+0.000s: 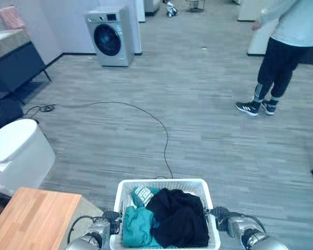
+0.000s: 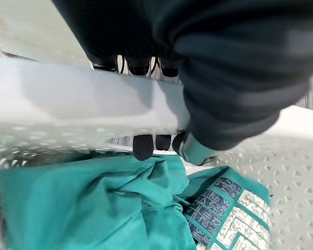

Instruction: Grab the laundry basket,head to the washer,open it,put in the laundry and shut it.

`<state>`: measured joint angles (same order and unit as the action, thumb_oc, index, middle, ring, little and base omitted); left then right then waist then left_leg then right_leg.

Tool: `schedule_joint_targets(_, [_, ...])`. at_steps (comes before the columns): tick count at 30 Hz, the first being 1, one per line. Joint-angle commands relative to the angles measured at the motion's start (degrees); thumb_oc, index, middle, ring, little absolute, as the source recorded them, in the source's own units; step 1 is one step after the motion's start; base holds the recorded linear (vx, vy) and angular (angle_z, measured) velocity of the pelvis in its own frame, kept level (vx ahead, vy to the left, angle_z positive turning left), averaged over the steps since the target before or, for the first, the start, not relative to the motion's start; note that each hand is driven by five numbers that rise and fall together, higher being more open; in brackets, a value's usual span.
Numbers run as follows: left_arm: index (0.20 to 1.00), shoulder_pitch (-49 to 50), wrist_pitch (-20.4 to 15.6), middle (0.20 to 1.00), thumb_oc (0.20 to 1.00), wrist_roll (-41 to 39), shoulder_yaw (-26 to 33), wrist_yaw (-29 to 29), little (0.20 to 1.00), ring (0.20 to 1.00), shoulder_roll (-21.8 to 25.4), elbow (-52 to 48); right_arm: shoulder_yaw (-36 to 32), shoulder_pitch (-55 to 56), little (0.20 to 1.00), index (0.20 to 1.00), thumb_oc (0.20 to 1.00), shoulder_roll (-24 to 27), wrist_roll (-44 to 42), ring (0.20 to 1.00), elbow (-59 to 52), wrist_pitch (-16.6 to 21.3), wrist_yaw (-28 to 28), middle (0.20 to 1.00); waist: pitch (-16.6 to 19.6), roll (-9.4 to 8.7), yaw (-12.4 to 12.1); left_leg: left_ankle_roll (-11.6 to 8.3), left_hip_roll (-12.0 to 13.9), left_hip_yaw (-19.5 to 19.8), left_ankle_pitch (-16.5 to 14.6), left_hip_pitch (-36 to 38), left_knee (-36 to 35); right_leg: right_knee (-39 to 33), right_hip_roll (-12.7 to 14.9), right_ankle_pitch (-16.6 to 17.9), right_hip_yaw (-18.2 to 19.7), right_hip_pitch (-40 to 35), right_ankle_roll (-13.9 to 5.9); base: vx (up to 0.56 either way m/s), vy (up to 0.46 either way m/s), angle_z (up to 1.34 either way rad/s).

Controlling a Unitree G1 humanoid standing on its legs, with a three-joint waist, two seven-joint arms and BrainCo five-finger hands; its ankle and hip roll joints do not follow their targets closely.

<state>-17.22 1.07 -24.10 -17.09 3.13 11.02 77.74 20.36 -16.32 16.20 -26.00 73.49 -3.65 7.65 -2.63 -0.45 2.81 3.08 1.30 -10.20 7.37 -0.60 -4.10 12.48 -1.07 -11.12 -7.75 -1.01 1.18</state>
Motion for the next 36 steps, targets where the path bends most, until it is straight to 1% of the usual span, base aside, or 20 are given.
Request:
schedule_joint_targets(1, [0.200,-4.45,-1.71,0.200,0.200,0.51,0.11,-4.67,0.200,0.200,-1.45,1.66,-1.18,-4.20,0.200,0.200,0.200,-2.51,1.26,0.200,2.26,0.79,2.61,0.200,0.24,-0.32,-2.86,-1.60,-2.82,-0.72,-6.61,0.84,2.24,-9.35,3.25,7.29,2.64,-4.19,-6.72,0.14,0.123,0.00])
schedule_joint_targets(5, [0.200,-5.79,-1.76,0.200,0.200,1.26,-1.44,-4.98,0.200,0.200,-1.21,1.79,-3.29,-3.65,0.200,0.200,0.200,-2.00,-0.32,0.200,2.90,0.66,3.03,0.200,-0.81,0.78,-0.82,0.04,-3.66,0.01,-7.74,2.62,1.97,3.00,4.22,7.84,3.36,1.55,-8.77,0.07,0.124,0.14])
schedule_joint_targets(11, [0.200,-6.08,-1.67,0.200,0.200,1.84,-2.48,-5.30,0.200,0.200,-1.79,2.21,-4.37,-3.01,0.200,0.200,0.200,-1.72,-1.57,0.200,3.65,0.71,3.24,0.200,0.32,1.28,-0.72,1.02,-4.95,0.74,-8.98,3.74,1.66,4.60,5.40,8.36,2.37,1.20,-9.08,0.09,0.099,0.05])
schedule_joint_targets(13, [0.200,-6.49,-1.72,0.200,0.200,1.71,-3.29,-5.32,0.200,0.200,-1.78,2.21,-4.44,-3.32,0.200,0.200,0.200,-1.70,-2.51,0.200,2.96,0.94,3.25,0.200,-0.67,1.05,-0.12,1.95,-5.57,1.00,-9.13,5.11,0.64,15.45,6.60,17.40,3.18,7.24,-11.04,0.01,0.132,-0.06])
schedule_joint_targets(14, [0.200,-6.58,-1.76,0.200,0.200,1.71,-3.37,-5.21,0.200,0.200,-1.76,2.23,-4.32,-3.46,0.200,0.200,0.200,-1.89,-2.71,0.200,2.65,1.06,3.22,0.200,-1.46,1.38,0.11,2.17,-5.23,0.82,-9.06,5.85,0.12,18.58,7.18,19.10,2.23,8.92,-11.27,-0.01,0.079,-0.12])
schedule_joint_targets(16, [0.200,-6.96,-1.49,0.200,0.200,2.00,-3.57,-5.49,0.200,0.200,-1.61,2.47,-4.28,-3.29,0.200,0.200,0.200,-2.10,-3.31,0.200,1.81,1.23,3.18,0.200,-1.91,1.92,0.61,2.00,-4.70,0.55,-9.52,6.86,-0.59,20.94,7.03,17.45,0.00,11.94,-11.20,0.09,0.080,-0.02])
schedule_joint_targets(18, [0.200,-7.32,-1.41,0.200,0.200,2.14,-3.36,-5.66,0.200,0.200,-1.34,2.90,-4.34,-3.25,0.200,0.200,0.200,-1.88,-3.95,0.200,1.78,1.30,3.20,0.200,-1.93,1.62,1.54,1.53,-4.94,1.32,-9.88,7.71,-0.72,16.52,4.48,15.83,1.01,14.48,-10.69,0.19,0.014,-0.02])
schedule_joint_targets(19, [0.200,-7.58,-1.43,0.200,0.200,2.28,-3.18,-5.77,0.200,0.200,-1.13,3.13,-4.28,-3.32,0.200,0.200,0.200,-1.69,-4.34,0.200,1.59,1.28,3.04,0.200,-1.86,1.19,1.76,0.99,-5.29,1.23,-10.37,8.30,-0.73,10.38,5.01,15.07,-0.12,14.60,-10.18,0.17,-0.027,-0.10])
schedule_joint_targets(20, [0.200,-7.58,-1.44,0.200,0.200,2.29,-3.17,-5.78,0.200,0.200,-1.14,3.14,-4.27,-3.32,0.200,0.200,0.200,-1.69,-4.35,0.200,1.58,1.28,3.04,0.200,-2.15,1.34,2.00,0.93,-5.11,1.48,-10.47,8.67,-0.74,10.00,4.90,15.09,-0.43,13.97,-10.15,0.29,-0.095,-0.10])
schedule_joint_targets(21, [0.200,-7.60,-1.62,0.200,0.200,2.29,-2.47,-5.82,0.200,0.200,-0.83,3.27,-4.31,-3.26,0.200,0.200,0.200,-1.42,-4.80,0.200,1.15,1.57,2.66,0.200,-2.14,0.63,2.49,-0.14,-5.47,1.44,-11.80,9.84,-0.90,-2.48,6.42,16.59,-2.13,15.54,-10.04,0.40,-0.125,0.07])
schedule_joint_targets(22, [0.200,-7.78,-1.80,0.200,0.200,2.65,-1.89,-5.85,0.200,0.200,-0.69,3.42,-4.64,-3.35,0.200,0.200,0.200,-1.44,-5.03,0.200,0.92,1.72,2.35,0.200,-2.56,0.19,3.04,-0.90,-5.44,2.04,-12.94,11.68,-0.90,-8.36,6.33,19.76,-2.98,16.44,-10.83,0.50,-0.151,0.08])
schedule_joint_targets(25, [0.200,-7.28,-1.64,0.200,0.200,3.39,-0.87,-6.33,0.200,0.200,-0.56,3.78,-4.93,-2.78,0.200,0.200,0.200,-1.42,-4.24,0.200,0.56,1.65,2.67,0.200,-2.08,-0.03,3.43,-1.94,-4.79,2.14,-14.72,14.21,-0.90,-10.48,7.04,21.42,-7.82,16.21,-10.89,0.38,-0.116,0.08])
schedule_joint_targets(28, [0.200,-6.50,-1.34,0.200,0.200,4.03,-1.02,-6.81,0.200,0.200,-0.89,3.85,-4.98,-1.33,0.200,0.200,0.200,-0.76,-4.19,0.200,0.31,1.55,2.89,0.200,-0.67,0.04,4.10,-2.51,-3.95,2.91,-15.42,15.72,0.04,-10.23,5.06,19.87,-6.44,14.08,-9.07,0.34,-0.125,0.15])
schedule_joint_targets(29, [0.200,-6.22,-1.32,0.200,0.200,4.23,-1.18,-6.82,0.200,0.200,-1.04,3.99,-4.81,-0.64,0.200,0.200,0.200,-0.33,-4.53,0.200,0.18,1.73,3.02,0.200,-0.23,0.35,4.62,-3.16,-2.76,3.52,-15.14,15.34,3.78,-9.73,3.33,18.57,-4.75,12.94,-7.70,0.42,-0.259,0.57])
schedule_joint_targets(30, [0.200,-5.76,-1.09,0.200,0.200,3.67,-1.14,-6.71,0.200,0.200,-1.09,3.96,-4.74,0.26,0.200,0.200,0.200,0.28,-4.67,0.200,0.44,1.65,2.76,0.200,0.04,0.49,5.27,-6.32,-0.90,3.70,-11.02,11.50,16.44,-9.84,1.53,16.41,-4.16,10.28,-5.32,0.42,-0.260,0.66])
schedule_joint_targets(31, [0.200,-5.76,-1.09,0.200,0.200,3.67,-1.14,-6.71,0.200,0.200,-1.06,3.96,-4.75,0.25,0.200,0.200,0.200,0.24,-4.67,0.200,0.44,1.65,2.76,0.200,0.19,0.35,5.38,-6.30,-1.04,3.81,-10.88,11.27,16.45,-9.86,1.69,16.47,-4.22,10.45,-5.32,0.51,-0.374,0.82])
schedule_joint_targets(32, [0.200,-5.71,-0.72,0.200,0.200,3.32,-1.37,-6.94,0.200,0.200,-1.18,3.97,-5.17,0.63,0.200,0.200,0.200,0.50,-4.54,0.200,1.29,1.61,2.52,0.200,-0.27,-0.68,5.08,-9.24,0.86,3.22,-3.41,4.91,31.68,-11.61,1.16,15.36,-4.96,6.56,-3.40,0.34,-0.301,0.58])
schedule_joint_targets(33, [0.200,-5.88,-0.67,0.200,0.200,2.79,-1.59,-6.86,0.200,0.200,-1.06,3.60,-4.84,0.73,0.200,0.200,0.200,0.65,-4.44,0.200,0.79,1.54,2.60,0.200,-0.88,-1.97,4.57,-9.82,1.76,1.97,-0.62,1.55,38.23,-12.43,1.50,14.72,-4.55,4.81,-2.41,0.48,-0.410,0.35])
schedule_joint_targets(35, [0.200,-6.42,-0.79,0.200,0.200,1.76,-1.78,-6.36,0.200,0.200,-0.77,2.90,-3.76,0.58,0.200,0.200,0.200,0.74,-3.98,0.200,0.22,1.59,2.35,0.200,-1.74,-3.56,3.45,-9.36,3.95,-1.22,0.27,-3.65,44.17,-13.55,1.59,13.21,-4.06,1.87,-1.17,0.31,-0.242,-0.28])
schedule_joint_targets(36, [0.200,-7.11,-0.71,0.200,0.200,1.39,-1.80,-6.20,0.200,0.200,-0.93,2.88,-3.15,0.25,0.200,0.200,0.200,0.74,-3.42,0.200,0.60,1.45,2.03,0.200,-2.38,-3.78,2.35,-8.64,5.04,-3.14,-1.40,-6.86,44.11,-14.10,1.40,12.63,-3.42,0.07,-1.03,0.28,-0.103,-0.30])
